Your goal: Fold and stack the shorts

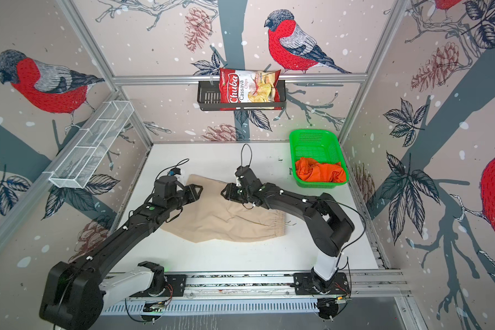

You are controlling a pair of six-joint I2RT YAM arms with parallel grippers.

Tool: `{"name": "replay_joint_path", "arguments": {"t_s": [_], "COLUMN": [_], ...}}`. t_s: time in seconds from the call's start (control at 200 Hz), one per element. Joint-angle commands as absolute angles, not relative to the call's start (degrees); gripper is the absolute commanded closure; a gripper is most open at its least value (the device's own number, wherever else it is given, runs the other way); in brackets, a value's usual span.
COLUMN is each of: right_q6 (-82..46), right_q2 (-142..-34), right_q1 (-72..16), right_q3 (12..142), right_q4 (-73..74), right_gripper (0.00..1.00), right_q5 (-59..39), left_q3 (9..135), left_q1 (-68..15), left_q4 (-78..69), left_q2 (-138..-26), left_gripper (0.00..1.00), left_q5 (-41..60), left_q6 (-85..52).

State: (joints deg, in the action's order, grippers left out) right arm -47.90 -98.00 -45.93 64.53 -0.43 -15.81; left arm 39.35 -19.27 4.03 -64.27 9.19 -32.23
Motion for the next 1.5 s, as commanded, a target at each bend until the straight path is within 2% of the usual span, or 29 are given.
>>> {"name": "replay_joint_path", "arguments": {"t_s": [0.0,0.245,0.425,0.595,0.745,0.961,1.231,1.361,1.496], "right_q6": [-47.0,-43.9,-40.4,-37.6,-35.6,-34.4,-33.9,-34.1,-34.7], "right_q2": [-92.0,-75.6,-66.8,-61.6,-59.9,-58.5,-57.7,-57.7,-58.2], "right_q1": [-42.1,-27.2,-16.5,-9.4,-5.2,-0.6,5.9,6.4,6.5], "right_q3": [60.3,45.3,37.4,34.2,32.9,30.4,27.5,27.3,27.0], "right_q4": [-2.1,-4.8,-7.6,-9.8,-10.9,-12.0,-12.0,-12.0,-11.3], "right_gripper": [0.49,0.47,0.47,0.46,0.46,0.46,0.45,0.43,0.42], "right_q5": [-13.8,-14.3,-17.5,-20.3,-22.8,-24.9,-29.2,-29.6,-30.3], "left_q3": [41.3,48.3,51.9,53.6,59.4,63.4,68.2,68.5,68.5], "left_q1": [-24.1,-41.7,-49.2,-53.5,-56.9,-60.6,-62.5,-63.6,-64.3], "left_q4": [1.9,-2.1,-5.4,-9.8,-6.0,-5.3,-1.6,-0.9,-0.5], "left_q2": [-66.2,-76.5,-83.9,-88.9,-95.5,-101.9,-108.4,-110.4,-113.1], "left_gripper": [0.53,0.37,0.32,0.32,0.29,0.20,0.17,0.16,0.20], "left_q5": [7.8,4.2,6.3,9.8,10.8,11.8,14.4,13.4,9.2], "left_q6": [-26.1,-10.4,-2.8,8.6,16.1,24.4,29.5,30.3,30.3]}}
